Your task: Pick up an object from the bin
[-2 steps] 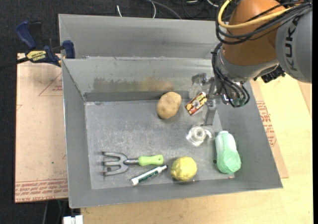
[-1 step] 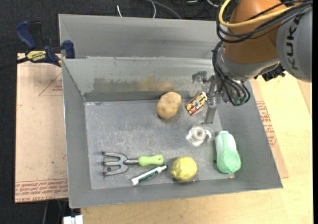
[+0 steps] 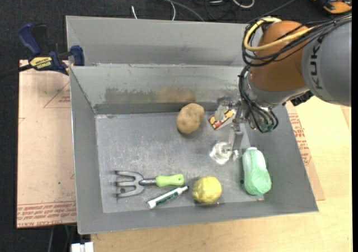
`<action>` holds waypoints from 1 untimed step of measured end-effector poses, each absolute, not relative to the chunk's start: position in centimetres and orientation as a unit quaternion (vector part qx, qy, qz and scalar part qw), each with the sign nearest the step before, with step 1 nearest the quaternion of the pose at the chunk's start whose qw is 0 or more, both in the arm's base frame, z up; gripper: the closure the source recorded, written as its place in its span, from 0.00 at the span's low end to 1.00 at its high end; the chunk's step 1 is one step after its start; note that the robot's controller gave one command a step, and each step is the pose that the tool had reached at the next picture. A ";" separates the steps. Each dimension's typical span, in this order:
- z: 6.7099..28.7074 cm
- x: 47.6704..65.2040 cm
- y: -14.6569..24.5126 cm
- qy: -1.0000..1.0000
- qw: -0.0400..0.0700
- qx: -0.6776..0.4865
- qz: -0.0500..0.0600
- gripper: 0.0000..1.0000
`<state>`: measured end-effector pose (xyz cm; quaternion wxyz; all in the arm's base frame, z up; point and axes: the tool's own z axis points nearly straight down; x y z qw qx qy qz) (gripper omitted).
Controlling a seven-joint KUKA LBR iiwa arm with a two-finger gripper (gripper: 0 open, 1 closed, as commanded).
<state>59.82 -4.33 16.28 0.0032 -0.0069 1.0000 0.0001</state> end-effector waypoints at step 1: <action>11.7 58.8 -5.9 0.983 0.003 -0.183 0.000 0.00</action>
Offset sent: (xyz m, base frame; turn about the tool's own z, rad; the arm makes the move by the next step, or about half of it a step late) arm -0.0117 -0.0258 -0.0928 -0.5060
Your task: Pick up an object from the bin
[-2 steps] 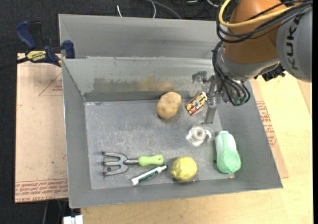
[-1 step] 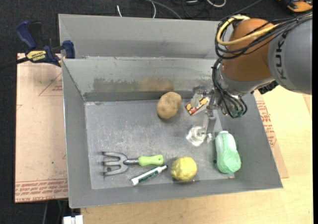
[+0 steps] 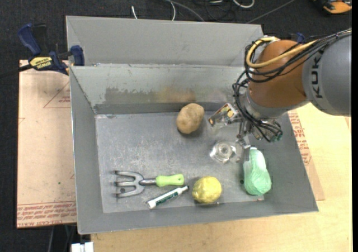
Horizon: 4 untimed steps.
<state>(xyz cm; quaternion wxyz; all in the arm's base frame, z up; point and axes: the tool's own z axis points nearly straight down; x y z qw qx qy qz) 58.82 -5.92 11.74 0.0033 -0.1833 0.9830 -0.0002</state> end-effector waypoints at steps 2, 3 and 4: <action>7.1 58.6 -6.6 0.968 0.004 -0.249 0.000 0.00; 7.3 58.9 -6.7 0.967 0.005 -0.254 0.001 1.00; 7.3 58.9 -6.7 0.967 0.005 -0.254 0.001 1.00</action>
Offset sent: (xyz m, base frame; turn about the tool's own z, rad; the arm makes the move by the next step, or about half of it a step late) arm -0.0037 -0.0055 -0.0474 -0.1297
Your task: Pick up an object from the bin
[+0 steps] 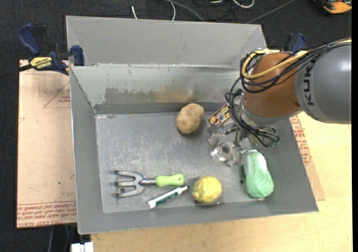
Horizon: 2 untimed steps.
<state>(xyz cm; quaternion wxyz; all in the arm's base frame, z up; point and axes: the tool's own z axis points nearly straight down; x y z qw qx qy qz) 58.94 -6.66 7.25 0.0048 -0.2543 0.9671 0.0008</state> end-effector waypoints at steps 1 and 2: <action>8.0 58.9 -6.6 0.967 0.005 -0.254 0.001 1.00; 12.6 58.7 -6.5 0.967 0.002 -0.254 0.003 1.00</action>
Offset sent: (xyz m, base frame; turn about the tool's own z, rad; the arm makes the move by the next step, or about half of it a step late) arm -0.0004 0.0003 0.0946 0.0002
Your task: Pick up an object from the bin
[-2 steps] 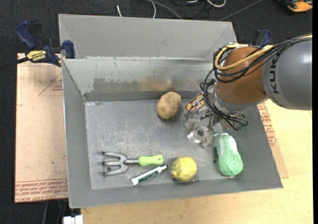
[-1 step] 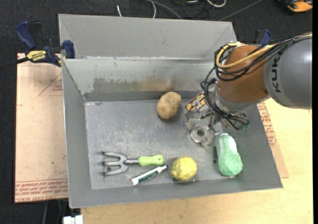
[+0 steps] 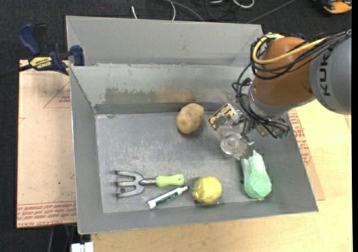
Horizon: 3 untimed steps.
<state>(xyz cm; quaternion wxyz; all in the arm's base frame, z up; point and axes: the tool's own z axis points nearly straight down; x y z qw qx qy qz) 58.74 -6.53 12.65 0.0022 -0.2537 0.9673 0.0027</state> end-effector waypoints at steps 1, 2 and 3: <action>15.8 58.9 -6.6 0.967 0.006 -0.254 0.001 1.00; 18.1 58.9 -6.5 0.967 0.006 -0.253 0.001 1.00; 19.9 59.0 -6.5 0.968 0.008 -0.253 0.001 1.00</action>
Offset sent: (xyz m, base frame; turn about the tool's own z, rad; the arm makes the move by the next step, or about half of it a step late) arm 0.0013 -0.0004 0.0694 -0.0001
